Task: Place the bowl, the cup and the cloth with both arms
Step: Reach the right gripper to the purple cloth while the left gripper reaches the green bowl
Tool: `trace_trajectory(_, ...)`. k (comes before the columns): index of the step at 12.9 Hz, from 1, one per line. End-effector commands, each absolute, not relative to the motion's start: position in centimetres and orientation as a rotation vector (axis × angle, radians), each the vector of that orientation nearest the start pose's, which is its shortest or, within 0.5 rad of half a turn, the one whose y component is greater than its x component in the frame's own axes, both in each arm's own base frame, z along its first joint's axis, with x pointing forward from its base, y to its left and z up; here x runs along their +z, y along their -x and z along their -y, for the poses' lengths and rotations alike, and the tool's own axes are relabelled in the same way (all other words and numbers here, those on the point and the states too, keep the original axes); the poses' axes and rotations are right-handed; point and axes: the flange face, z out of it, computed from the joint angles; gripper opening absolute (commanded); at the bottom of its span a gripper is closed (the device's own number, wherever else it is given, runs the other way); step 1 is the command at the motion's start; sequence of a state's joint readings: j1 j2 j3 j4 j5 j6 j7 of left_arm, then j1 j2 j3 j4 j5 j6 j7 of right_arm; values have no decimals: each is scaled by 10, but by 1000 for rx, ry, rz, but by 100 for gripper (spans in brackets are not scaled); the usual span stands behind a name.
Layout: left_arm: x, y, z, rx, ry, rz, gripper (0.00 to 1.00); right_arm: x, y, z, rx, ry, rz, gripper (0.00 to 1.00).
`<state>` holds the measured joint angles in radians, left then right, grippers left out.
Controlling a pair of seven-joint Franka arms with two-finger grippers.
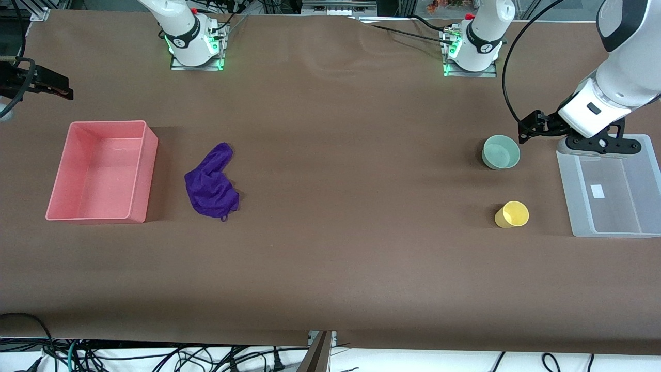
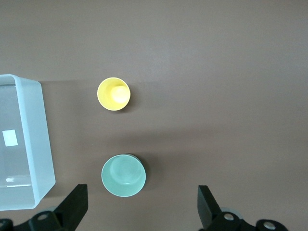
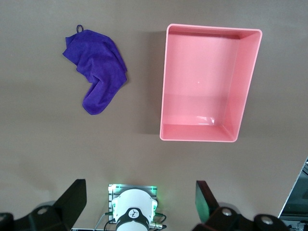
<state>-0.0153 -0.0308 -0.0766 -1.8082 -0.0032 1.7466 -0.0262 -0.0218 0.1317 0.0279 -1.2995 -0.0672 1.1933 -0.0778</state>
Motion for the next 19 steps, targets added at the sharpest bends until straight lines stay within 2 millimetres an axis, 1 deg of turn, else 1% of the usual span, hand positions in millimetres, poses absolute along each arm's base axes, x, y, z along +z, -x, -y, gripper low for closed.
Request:
trace_trajectory(1, 548, -549, 51, 45, 3127, -106, 100, 650, -555, 5, 373, 3161, 114, 100)
trace_trajectory(3, 548, -550, 49, 42, 3127, -99, 100, 649, -556, 4, 371, 3163, 118, 100)
trace_trajectory(5, 548, -550, 49, 45, 3127, -98, 100, 650, -556, 7, 366, 3163, 111, 100)
trace_trajectory(9, 544, -550, 47, 64, 3127, -94, 100, 651, -556, 7, 359, 3166, 110, 100)
trace_trajectory(11, 539, -546, 46, 133, 3122, -93, 100, 650, -556, 6, 359, 3165, 111, 100)
trace_trajectory(13, 534, -546, 43, 147, 3120, -87, 100, 650, -557, 6, 356, 3163, 117, 100)
trace_trajectory(15, 519, -547, 36, 200, 3117, -89, 100, 649, -557, 3, 358, 3160, 118, 100)
trace_trajectory(16, 504, -544, 19, 252, 3117, -163, 100, 646, -558, 2, 355, 3159, 113, 100)
trace_trajectory(17, 496, -545, 6, 268, 3118, -265, 100, 640, -561, 1, 350, 3161, 121, 100)
trace_trajectory(18, 477, -550, -12, 309, 3115, -329, 100, 623, -565, -6, 404, 3165, 143, 100)
trace_trajectory(19, 459, -554, -29, 320, 3105, -437, 100, 600, -571, -10, 472, 3171, 149, 100)
